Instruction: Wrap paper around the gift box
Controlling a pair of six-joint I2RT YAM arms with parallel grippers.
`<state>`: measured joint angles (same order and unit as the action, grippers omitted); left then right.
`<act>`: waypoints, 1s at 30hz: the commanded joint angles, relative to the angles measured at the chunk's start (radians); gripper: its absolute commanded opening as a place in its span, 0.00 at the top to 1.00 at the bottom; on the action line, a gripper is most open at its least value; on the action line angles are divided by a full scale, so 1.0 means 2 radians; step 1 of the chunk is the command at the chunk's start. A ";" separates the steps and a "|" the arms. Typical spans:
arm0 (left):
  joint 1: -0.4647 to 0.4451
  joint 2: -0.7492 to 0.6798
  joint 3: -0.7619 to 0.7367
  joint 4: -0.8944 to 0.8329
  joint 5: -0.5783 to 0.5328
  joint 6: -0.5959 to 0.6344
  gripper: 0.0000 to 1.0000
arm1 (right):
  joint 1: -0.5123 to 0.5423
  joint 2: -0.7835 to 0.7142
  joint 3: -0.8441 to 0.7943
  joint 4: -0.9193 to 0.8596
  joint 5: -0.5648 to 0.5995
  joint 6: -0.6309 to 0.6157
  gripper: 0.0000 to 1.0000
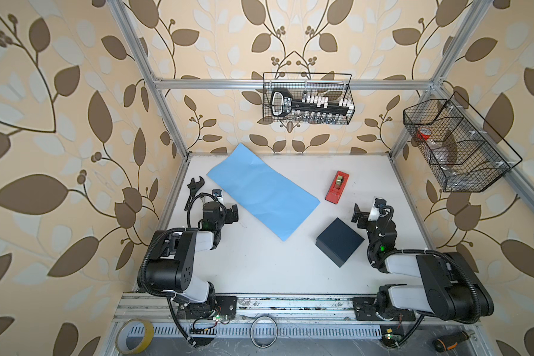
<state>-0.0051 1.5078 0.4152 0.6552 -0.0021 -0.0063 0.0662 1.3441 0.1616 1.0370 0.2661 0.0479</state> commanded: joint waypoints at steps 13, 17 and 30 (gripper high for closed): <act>0.002 -0.060 0.010 -0.043 -0.008 -0.005 0.01 | 0.023 -0.030 -0.026 0.035 0.060 -0.016 0.00; 0.002 -0.126 0.048 -0.161 -0.051 -0.059 0.01 | 0.058 -0.116 0.000 -0.078 0.114 -0.034 0.00; -0.008 -0.236 0.064 -0.227 0.184 -0.315 0.01 | 0.130 -0.244 0.139 -0.462 0.038 0.229 0.08</act>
<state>-0.0082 1.0470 0.5518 0.1833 0.1463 -0.4728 0.2501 0.8181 0.3790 0.3676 0.4278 0.3801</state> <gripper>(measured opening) 0.989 0.925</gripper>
